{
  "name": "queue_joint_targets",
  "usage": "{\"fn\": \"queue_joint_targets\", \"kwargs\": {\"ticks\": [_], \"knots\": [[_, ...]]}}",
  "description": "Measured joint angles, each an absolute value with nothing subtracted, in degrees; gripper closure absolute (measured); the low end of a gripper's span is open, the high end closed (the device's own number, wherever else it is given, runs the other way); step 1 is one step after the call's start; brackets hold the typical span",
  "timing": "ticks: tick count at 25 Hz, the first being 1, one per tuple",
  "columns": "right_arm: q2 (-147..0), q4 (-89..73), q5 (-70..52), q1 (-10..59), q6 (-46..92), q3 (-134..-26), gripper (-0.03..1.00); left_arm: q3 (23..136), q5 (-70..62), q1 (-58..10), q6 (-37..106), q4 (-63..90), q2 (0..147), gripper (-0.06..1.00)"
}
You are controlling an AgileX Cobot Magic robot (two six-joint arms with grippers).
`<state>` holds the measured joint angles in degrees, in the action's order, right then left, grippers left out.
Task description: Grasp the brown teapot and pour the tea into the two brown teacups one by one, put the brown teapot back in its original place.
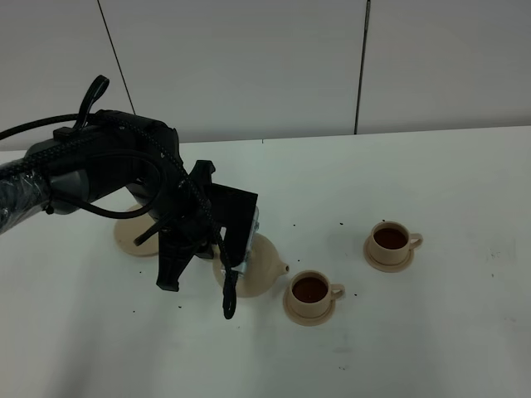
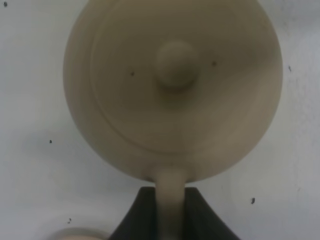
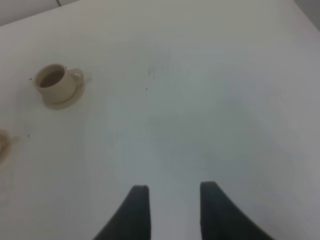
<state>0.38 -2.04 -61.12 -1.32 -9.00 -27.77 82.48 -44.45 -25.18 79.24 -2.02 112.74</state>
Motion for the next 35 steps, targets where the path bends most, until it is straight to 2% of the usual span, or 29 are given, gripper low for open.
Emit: {"fn": "queue_joint_targets", "kwargs": {"ticks": [8, 13, 22, 35], "knots": [[0.38, -2.04, -61.12, -1.32, -9.00, -27.77, 0.73, 82.48, -44.75, -25.18, 78.93, -1.96, 112.74, 0.78], [0.38, -2.04, -61.12, -1.32, -9.00, -27.77, 0.73, 82.48, -45.90, -23.41, 72.97, -1.82, 112.74, 0.78], [0.38, -2.04, -61.12, -1.32, -9.00, -27.77, 0.73, 82.48, -45.91, -19.69, 48.86, -3.30, 110.47, 0.78], [0.38, -2.20, -61.12, -1.32, -9.00, -27.77, 0.73, 82.48, -51.23, -17.22, 0.47, -19.11, 109.54, 0.78]]}}
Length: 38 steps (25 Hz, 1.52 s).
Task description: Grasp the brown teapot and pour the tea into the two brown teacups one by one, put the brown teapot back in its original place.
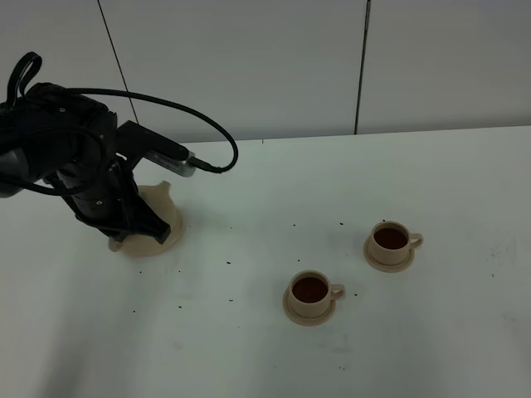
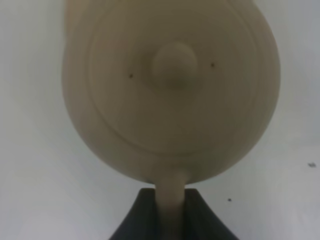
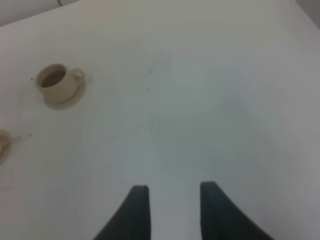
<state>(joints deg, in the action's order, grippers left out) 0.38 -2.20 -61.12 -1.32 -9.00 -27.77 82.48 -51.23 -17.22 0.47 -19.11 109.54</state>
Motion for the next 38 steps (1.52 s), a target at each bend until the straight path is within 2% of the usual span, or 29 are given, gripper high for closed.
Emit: {"fn": "queue_joint_targets", "kwargs": {"ticks": [5, 13, 19, 38], "knots": [[0.38, -2.20, -61.12, -1.32, -9.00, -27.77, 0.73, 82.48, -49.01, -17.22, -10.64, -22.79, 109.52, 0.78], [0.38, -2.25, -61.12, -1.32, -9.00, -27.77, 0.73, 82.48, -45.59, -16.21, -19.39, -22.13, 110.42, 0.78], [0.38, -2.30, -61.12, -1.32, -9.00, -27.77, 0.73, 82.48, -41.57, -13.82, -20.08, -19.10, 112.78, 0.78], [0.38, -2.30, -61.12, -1.32, -9.00, -27.77, 0.73, 82.48, -37.78, -13.77, -18.56, -14.36, 118.64, 0.78]]}}
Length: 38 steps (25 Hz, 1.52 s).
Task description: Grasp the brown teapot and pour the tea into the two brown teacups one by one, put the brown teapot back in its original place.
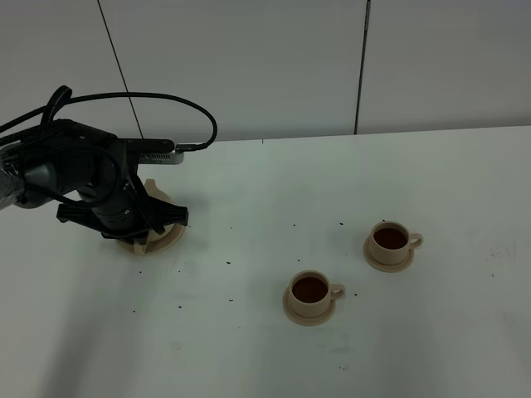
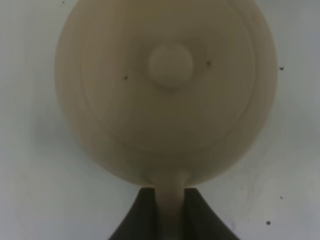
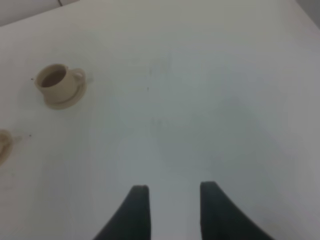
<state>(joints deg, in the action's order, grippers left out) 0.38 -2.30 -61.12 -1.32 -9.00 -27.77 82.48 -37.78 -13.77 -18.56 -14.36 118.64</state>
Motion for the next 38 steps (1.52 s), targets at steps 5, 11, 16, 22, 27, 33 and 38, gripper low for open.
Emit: {"fn": "queue_joint_targets", "kwargs": {"ticks": [5, 11, 16, 22, 27, 33, 38], "knots": [[0.38, -2.30, -61.12, -1.32, -9.00, -27.77, 0.73, 82.48, -37.84, -13.77, -18.56, -14.22, 118.64, 0.78], [0.38, -2.30, -61.12, -1.32, -9.00, -27.77, 0.73, 82.48, -37.95, -13.77, -18.56, -14.22, 118.64, 0.77], [0.38, -2.30, -61.12, -1.32, -9.00, -27.77, 0.73, 82.48, -37.97, -13.77, -18.56, -14.22, 118.64, 0.68], [0.38, -2.30, -61.12, -1.32, -9.00, -27.77, 0.73, 82.48, -39.43, -13.77, -18.56, -14.27, 118.64, 0.50], [0.38, -2.30, -61.12, -1.32, -9.00, -27.77, 0.73, 82.48, -41.25, -13.77, -18.29, -14.21, 117.35, 0.44], [0.38, -2.30, -61.12, -1.32, -9.00, -27.77, 0.73, 82.48, -49.43, -13.77, -10.05, -14.21, 111.33, 0.43], [0.38, -2.30, -61.12, -1.32, -9.00, -27.77, 0.73, 82.48, -62.39, -13.09, -2.50, -14.65, 106.07, 0.43]]}}
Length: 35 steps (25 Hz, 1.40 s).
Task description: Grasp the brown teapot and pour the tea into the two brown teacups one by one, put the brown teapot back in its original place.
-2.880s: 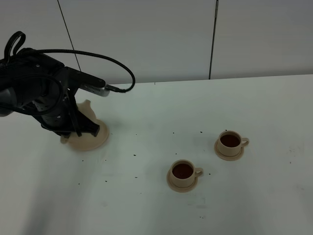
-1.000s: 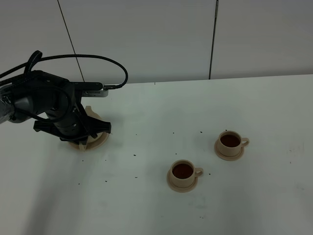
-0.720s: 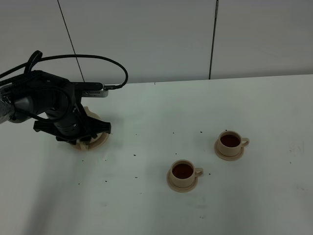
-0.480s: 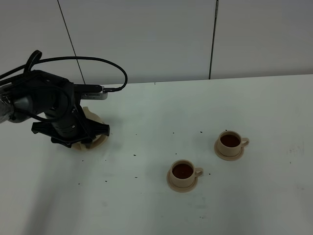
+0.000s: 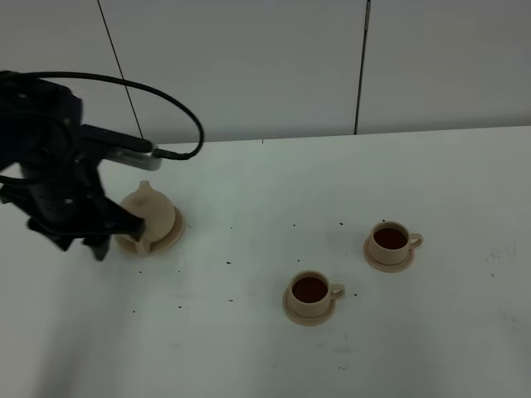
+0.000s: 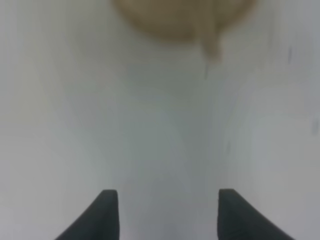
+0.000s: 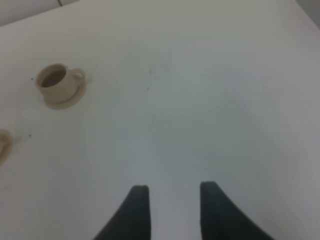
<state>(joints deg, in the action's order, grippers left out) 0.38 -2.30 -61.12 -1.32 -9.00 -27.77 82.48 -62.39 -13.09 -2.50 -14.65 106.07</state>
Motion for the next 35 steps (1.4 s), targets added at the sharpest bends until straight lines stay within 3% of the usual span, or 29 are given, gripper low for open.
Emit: {"fn": "queue_joint_targets", "kwargs": {"ticks": [8, 23, 35], "knots": [[0.38, -2.30, -61.12, -1.32, -9.00, -27.77, 0.73, 78.56, -67.94, -7.33, -2.84, -12.20, 97.87, 0.43], [0.38, -2.30, -61.12, -1.32, -9.00, -27.77, 0.73, 49.22, -67.94, 5.56, -4.40, -9.04, 65.65, 0.43], [0.38, -2.30, -61.12, -1.32, -9.00, -27.77, 0.73, 31.10, -61.02, 6.10, -8.67, -7.80, 42.45, 0.43]]}}
